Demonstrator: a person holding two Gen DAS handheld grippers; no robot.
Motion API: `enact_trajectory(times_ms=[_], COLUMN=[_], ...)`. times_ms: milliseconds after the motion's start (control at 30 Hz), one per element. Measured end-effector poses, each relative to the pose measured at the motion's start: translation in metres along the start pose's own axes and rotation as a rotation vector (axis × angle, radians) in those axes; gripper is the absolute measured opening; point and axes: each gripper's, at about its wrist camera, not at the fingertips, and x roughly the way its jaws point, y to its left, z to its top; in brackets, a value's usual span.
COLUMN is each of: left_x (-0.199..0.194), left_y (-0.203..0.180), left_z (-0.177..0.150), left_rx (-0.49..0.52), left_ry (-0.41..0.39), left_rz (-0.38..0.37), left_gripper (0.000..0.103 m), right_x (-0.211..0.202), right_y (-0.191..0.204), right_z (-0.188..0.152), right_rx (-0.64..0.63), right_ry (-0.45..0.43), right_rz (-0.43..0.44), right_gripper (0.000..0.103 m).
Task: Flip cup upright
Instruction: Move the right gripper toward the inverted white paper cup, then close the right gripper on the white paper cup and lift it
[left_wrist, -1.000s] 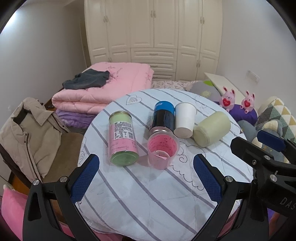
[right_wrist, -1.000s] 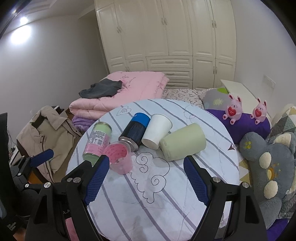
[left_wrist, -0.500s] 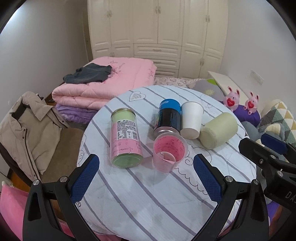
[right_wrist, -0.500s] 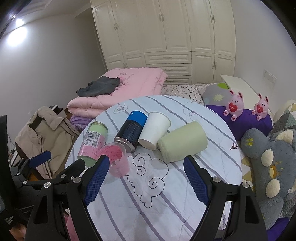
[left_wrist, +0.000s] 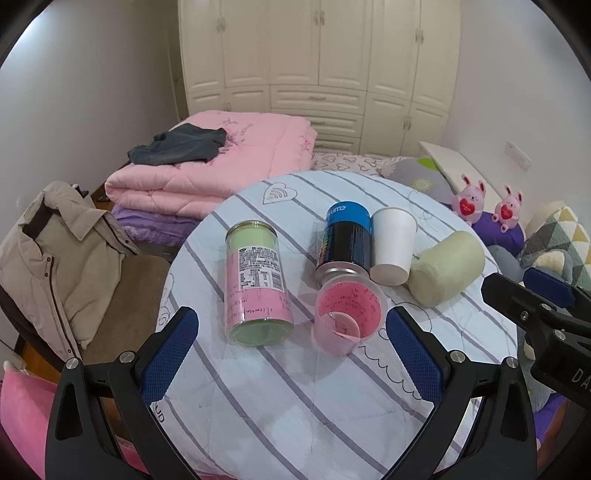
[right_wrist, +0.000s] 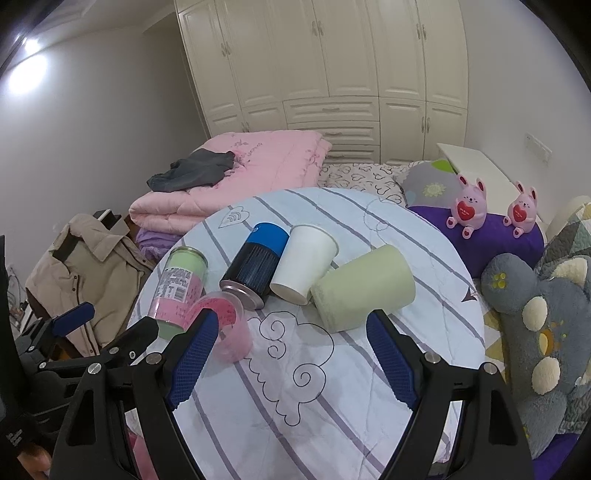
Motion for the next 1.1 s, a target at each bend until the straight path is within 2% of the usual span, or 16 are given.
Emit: enact_trajectory(times_ms=[333,633,1100], left_x=[0.023,0.052,0.102], left_y=[0.001,0.000,-0.009], left_z=[0.019,0.044,0.067], left_rx=[0.006,0.005,0.026], left_ry=[0.010,0.032,0.101], left_rz=[-0.004,-0.004,-0.020], left_gripper=[0.103,0.103,0.103], right_x=[0.026,0.064,0.123], right_y=[0.001,-0.008,-0.023], right_z=[0.018,0.043,0.065], right_rx=[0.016,0.083,0.153], right_ry=[0.046,0.128,0.240], right_rz=[-0.008,0.003,-0.017], right_gripper=[0.084,0.084,0.084])
